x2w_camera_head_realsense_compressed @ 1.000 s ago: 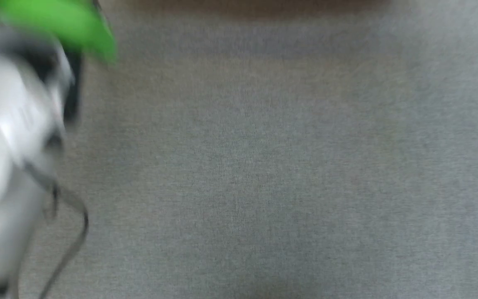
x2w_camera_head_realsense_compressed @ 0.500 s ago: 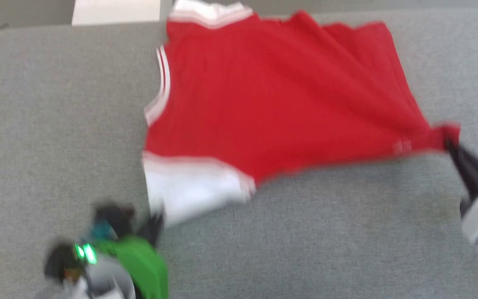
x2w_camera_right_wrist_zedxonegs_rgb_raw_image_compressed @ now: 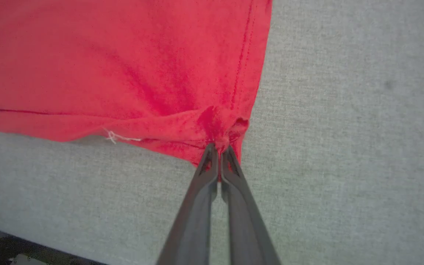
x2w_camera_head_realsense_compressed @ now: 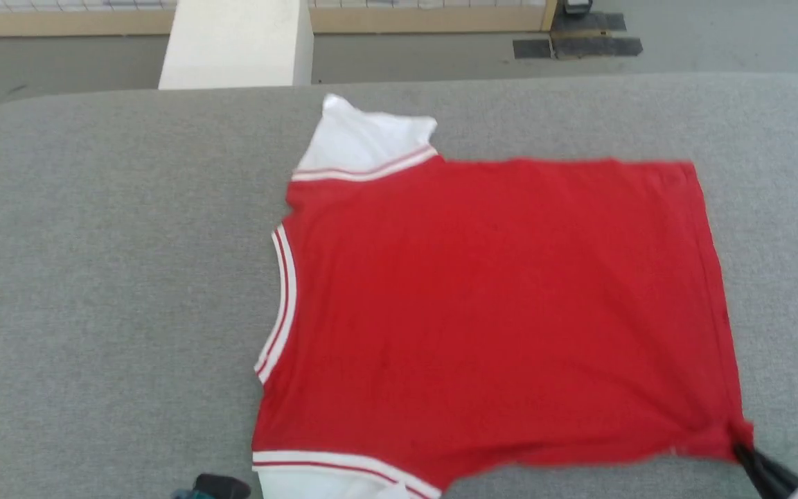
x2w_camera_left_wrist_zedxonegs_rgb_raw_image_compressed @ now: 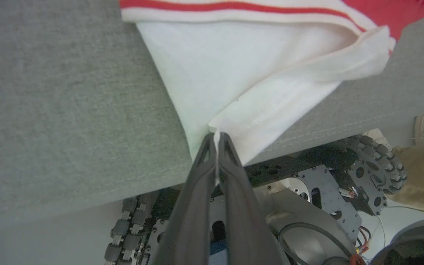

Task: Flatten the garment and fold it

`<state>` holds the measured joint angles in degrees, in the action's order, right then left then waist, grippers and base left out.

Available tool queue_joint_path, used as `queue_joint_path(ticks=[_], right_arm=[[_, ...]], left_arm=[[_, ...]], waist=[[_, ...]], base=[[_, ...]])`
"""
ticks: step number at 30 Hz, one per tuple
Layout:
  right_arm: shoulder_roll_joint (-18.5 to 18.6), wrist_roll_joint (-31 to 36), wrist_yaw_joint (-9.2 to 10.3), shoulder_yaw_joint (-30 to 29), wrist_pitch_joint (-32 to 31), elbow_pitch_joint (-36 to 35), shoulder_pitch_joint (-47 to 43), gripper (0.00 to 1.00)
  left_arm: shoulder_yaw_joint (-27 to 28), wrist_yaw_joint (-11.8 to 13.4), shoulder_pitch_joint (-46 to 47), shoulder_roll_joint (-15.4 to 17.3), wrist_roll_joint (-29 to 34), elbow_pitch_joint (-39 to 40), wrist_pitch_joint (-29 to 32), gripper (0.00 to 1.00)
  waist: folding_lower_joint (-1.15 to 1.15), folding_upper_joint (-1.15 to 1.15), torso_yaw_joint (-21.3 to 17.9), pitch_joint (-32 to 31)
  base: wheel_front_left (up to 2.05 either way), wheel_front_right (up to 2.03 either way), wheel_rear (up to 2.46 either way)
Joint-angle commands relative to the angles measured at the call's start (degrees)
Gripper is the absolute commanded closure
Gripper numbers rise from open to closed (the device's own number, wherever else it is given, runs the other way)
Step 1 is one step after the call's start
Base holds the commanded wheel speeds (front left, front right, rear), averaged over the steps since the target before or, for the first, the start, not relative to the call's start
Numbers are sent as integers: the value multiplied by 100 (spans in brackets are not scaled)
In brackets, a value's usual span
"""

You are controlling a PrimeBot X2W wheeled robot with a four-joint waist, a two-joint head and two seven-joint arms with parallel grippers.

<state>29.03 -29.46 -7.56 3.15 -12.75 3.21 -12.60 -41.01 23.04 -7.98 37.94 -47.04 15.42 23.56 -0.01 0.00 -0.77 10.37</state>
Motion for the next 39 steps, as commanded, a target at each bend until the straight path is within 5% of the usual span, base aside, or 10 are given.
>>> queue_joint_path(ticks=[1,7,17,25,34,37,38,39], right_arm=[[-39,-47,8,-106,-103,-129,-185,100],[-93,56,8,-530,-294,-705,-417,100],[416,-9,8,-317,-612,-1177,822,100],[860,-62,8,51,-480,-661,1995,100],[889,-182,8,713,-391,150,2664,100],[903,-248,8,861,-330,373,2782,100],[909,-267,8,884,-309,427,2808,91],[917,-293,8,907,-285,491,2837,53]], left_arm=[[109,45,-139,66,-103,55,-50,100],[603,60,13,220,-24,512,-571,100],[783,-470,1711,34,444,739,-662,100],[1019,-784,2897,-517,578,-304,-1191,100],[794,-1041,3306,-916,668,-1761,-1423,100],[712,-1113,3426,-1099,664,-2145,-1485,87],[697,-1134,3463,-1144,668,-2236,-1518,84],[675,-1161,3509,-1188,681,-2339,-1554,71]], waist=[[1,0,52,-77],[1,0,60,-191],[1,0,-32,390],[1,0,-57,1109],[1,0,28,1382],[1,0,64,1393],[1,0,75,1391],[1,0,86,1383]], base=[[0,0,0],[0,0,0],[0,0,0],[0,0,0],[0,0,0],[0,0,0],[0,0,0],[0,0,0]])
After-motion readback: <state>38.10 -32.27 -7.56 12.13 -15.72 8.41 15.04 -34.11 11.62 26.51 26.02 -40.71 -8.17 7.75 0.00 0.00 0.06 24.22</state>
